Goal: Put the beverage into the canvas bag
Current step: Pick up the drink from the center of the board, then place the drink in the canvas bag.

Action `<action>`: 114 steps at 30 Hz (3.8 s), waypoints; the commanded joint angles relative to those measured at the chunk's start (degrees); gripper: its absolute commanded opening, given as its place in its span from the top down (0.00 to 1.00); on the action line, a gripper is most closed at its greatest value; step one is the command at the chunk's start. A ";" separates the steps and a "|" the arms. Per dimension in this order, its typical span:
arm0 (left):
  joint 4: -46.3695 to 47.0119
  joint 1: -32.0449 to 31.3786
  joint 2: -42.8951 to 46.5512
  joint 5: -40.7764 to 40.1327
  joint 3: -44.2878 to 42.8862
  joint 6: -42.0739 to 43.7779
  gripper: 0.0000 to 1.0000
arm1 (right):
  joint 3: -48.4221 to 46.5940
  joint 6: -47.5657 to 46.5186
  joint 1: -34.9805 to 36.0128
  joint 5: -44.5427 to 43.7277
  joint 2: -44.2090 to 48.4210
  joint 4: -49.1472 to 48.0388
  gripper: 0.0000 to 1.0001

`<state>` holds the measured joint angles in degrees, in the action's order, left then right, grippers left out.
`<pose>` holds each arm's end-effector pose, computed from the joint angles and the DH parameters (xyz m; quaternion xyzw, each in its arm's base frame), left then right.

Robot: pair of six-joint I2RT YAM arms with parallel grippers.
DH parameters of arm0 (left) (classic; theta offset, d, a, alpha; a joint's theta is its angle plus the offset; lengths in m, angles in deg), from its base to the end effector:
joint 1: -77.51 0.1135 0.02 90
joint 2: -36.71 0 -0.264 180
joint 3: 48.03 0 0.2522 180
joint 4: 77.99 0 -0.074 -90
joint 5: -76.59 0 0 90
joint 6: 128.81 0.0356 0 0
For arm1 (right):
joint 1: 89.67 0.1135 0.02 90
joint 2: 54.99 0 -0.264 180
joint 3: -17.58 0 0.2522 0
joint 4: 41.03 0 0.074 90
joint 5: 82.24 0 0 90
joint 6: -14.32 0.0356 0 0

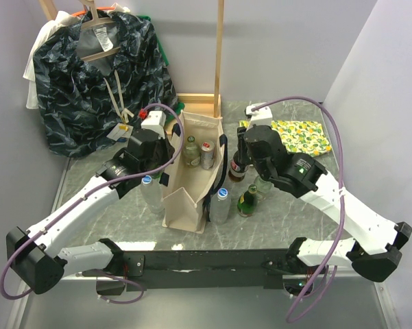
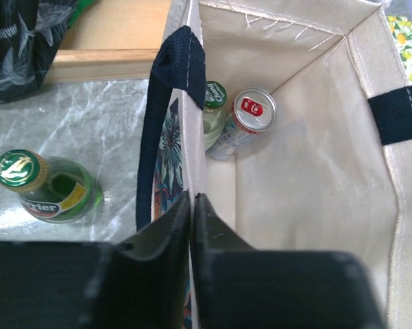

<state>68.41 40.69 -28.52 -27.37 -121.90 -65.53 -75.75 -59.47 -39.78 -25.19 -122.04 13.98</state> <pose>0.2110 -0.1472 0.3453 0.0086 0.8395 -0.1938 0.5076 0.1657 0.1667 0.4183 -0.1007 0.8316 0.0620 0.5427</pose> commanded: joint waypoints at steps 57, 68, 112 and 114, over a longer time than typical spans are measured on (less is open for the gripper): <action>1.91 0.26 -0.86 1.65 -1.49 -0.44 0.99 | -33.28 -13.04 -2.43 10.62 -6.52 -13.04 1.00; 1.73 0.26 0.02 1.12 -1.23 -0.61 0.99 | -38.82 -12.78 -2.43 16.51 -10.38 -12.78 1.00; -1.52 0.26 1.69 -2.13 -1.85 -1.58 0.99 | -27.75 -6.01 -2.43 29.17 -21.02 -20.15 1.00; -1.87 0.34 1.86 -2.57 -1.76 -1.58 0.99 | -27.22 -5.84 -2.43 29.43 -21.63 -20.42 1.00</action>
<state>66.80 40.69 -28.74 -28.33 -122.89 -66.68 -102.00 -67.10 -41.99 3.38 -144.50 7.60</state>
